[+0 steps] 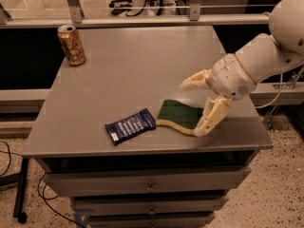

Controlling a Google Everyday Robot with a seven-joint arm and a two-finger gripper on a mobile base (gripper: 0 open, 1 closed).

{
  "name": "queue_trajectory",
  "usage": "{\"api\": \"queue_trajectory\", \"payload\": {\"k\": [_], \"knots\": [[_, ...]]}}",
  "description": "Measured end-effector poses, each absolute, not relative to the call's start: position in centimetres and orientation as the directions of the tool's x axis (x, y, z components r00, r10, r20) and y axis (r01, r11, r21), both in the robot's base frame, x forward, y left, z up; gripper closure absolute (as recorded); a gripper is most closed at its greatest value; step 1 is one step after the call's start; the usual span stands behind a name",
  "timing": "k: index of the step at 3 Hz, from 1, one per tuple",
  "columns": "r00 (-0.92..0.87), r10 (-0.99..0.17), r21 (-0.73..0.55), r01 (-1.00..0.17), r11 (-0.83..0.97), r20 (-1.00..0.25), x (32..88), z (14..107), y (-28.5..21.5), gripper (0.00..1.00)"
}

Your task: Move sponge near rxbar blueberry

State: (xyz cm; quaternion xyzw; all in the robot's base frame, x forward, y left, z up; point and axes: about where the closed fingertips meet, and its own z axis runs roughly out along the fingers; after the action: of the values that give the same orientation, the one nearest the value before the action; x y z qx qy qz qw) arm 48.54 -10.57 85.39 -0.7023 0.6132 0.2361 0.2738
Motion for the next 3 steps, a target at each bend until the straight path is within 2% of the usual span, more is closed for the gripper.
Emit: {"api": "queue_trajectory", "payload": {"k": [2,3], "knots": [[0.089,-0.723,-0.084,-0.996,-0.042,-0.685,49.7,86.1,-12.3,0.00],[0.020,-0.697,-0.079,-0.995,0.054,-0.717,52.1,88.0,-15.7,0.00]]}}
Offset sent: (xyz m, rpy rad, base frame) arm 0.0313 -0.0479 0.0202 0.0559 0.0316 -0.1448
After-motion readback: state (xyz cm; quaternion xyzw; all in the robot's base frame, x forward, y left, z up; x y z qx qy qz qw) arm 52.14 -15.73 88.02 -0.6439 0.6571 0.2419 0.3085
